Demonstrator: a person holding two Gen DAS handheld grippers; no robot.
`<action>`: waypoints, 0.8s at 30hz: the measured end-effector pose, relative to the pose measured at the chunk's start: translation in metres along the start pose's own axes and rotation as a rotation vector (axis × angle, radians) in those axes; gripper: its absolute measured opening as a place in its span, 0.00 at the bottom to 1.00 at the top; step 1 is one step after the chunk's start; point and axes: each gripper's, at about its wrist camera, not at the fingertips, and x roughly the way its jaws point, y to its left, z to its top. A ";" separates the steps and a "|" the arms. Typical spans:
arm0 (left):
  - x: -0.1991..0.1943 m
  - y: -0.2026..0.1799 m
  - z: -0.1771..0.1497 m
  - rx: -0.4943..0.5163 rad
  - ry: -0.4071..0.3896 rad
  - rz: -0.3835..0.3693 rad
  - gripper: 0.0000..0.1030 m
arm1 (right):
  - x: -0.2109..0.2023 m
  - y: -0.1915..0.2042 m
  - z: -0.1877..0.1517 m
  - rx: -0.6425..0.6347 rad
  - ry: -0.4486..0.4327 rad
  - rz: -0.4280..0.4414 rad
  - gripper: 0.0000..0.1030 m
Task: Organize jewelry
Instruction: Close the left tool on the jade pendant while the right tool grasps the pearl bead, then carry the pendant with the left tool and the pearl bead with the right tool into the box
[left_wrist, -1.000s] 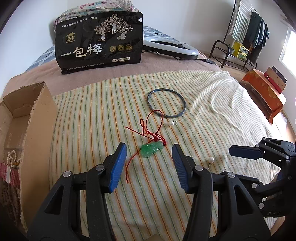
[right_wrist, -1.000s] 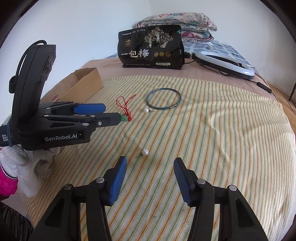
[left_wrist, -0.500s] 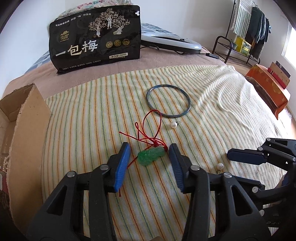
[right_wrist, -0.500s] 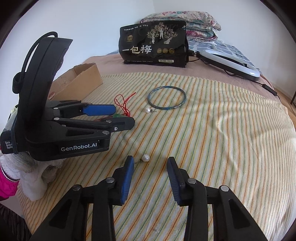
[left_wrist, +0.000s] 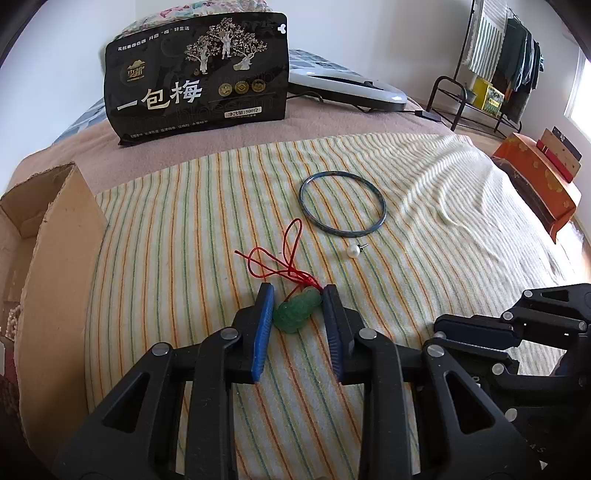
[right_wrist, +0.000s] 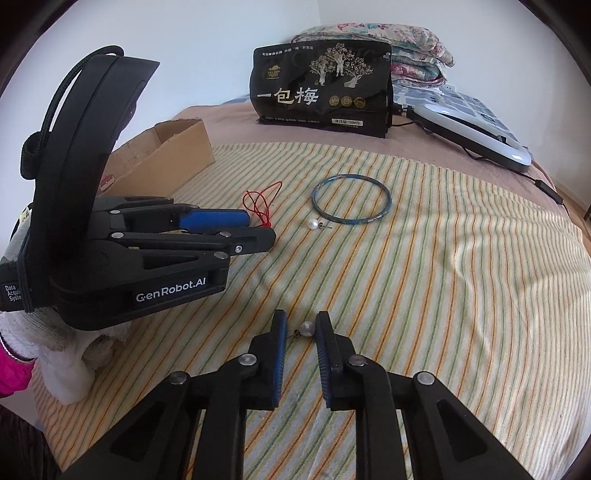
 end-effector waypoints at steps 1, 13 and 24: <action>0.000 0.000 0.000 -0.001 0.000 -0.001 0.25 | -0.001 0.000 0.000 0.001 -0.002 0.000 0.09; -0.020 0.007 0.000 -0.027 -0.034 -0.006 0.25 | -0.020 0.003 0.000 0.008 -0.047 -0.011 0.09; -0.059 0.012 0.004 -0.043 -0.094 -0.017 0.25 | -0.050 0.006 0.003 0.021 -0.091 -0.028 0.09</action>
